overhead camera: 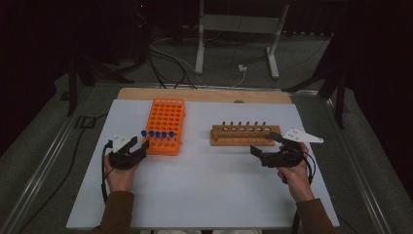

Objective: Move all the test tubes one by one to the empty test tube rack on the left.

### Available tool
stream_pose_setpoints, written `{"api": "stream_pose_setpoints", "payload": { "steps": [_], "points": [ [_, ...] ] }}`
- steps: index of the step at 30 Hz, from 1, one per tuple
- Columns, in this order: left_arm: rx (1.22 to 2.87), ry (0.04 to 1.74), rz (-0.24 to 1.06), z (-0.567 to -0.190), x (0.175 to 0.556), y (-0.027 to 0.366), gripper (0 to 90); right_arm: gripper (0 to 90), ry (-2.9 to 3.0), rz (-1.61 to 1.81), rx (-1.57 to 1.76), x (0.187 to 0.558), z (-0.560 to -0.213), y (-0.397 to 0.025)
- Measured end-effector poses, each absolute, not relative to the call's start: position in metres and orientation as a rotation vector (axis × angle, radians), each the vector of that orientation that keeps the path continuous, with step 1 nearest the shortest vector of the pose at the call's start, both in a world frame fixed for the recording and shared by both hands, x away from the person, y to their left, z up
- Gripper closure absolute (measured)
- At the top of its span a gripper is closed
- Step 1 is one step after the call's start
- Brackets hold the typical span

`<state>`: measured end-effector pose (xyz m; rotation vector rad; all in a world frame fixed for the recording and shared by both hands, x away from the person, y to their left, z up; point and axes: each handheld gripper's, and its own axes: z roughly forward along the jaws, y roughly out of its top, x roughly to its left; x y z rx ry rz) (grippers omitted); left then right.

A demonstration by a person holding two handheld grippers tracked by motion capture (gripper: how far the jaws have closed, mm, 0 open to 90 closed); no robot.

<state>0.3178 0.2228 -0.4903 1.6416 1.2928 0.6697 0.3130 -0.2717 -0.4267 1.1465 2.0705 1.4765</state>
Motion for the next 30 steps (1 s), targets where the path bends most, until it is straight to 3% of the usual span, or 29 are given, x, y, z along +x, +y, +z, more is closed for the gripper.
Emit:
{"api": "stream_pose_setpoints", "payload": {
  "steps": [8, 17, 30],
  "points": [
    [1.57, 1.189, 0.694, -0.458, 0.285, 0.233, 22.6, 0.0, 2.022, 1.516, 1.114, 0.302, -0.43, -0.279],
    [1.567, 1.115, 0.68, -0.452, 0.251, 0.23, 2.8, 0.0, 1.954, 1.543, 1.085, 0.286, -0.442, -0.281],
    [1.592, 1.074, 0.726, -0.461, 0.225, 0.229, 0.8, 0.0, 1.924, 1.549, 1.105, 0.27, -0.461, -0.288]
  ]
}}
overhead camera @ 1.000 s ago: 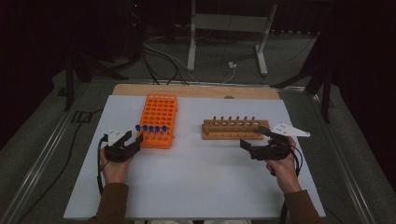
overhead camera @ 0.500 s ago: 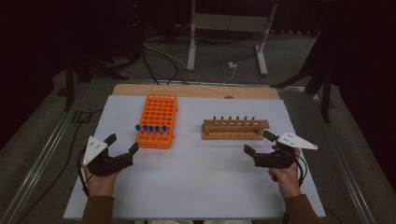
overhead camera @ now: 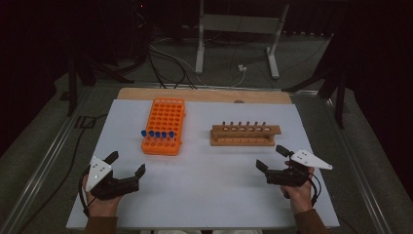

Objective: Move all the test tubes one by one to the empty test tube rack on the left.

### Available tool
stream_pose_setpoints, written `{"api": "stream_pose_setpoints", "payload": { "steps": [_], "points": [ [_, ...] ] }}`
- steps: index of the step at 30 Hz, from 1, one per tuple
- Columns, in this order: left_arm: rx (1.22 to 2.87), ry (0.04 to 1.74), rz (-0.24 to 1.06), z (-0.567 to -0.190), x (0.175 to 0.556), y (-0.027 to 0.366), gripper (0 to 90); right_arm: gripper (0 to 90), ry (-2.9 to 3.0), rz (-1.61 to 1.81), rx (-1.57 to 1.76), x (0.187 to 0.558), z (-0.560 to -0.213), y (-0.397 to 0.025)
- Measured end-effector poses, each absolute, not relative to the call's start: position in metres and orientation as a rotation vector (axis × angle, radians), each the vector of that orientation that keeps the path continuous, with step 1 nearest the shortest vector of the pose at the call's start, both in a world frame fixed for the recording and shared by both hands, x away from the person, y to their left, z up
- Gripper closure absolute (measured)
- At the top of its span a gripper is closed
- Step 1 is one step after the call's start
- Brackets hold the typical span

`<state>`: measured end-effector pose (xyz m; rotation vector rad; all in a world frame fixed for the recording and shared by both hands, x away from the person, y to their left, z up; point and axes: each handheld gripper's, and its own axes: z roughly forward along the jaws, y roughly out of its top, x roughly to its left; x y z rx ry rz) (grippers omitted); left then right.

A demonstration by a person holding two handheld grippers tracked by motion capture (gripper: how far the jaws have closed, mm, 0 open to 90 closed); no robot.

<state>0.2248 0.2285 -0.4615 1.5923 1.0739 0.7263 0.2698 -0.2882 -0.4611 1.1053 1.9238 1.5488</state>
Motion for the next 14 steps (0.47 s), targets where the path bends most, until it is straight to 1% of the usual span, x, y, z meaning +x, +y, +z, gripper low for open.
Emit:
{"api": "stream_pose_setpoints", "payload": {
  "steps": [6, 14],
  "points": [
    [1.585, 1.086, 0.728, -0.468, 0.225, 0.23, 0.8, 0.0, 1.892, 1.539, 1.125, 0.263, -0.463, -0.295],
    [1.582, 1.118, 0.72, -0.473, 0.228, 0.231, 0.8, 0.0, 1.905, 1.509, 1.133, 0.264, -0.469, -0.294]
  ]
}}
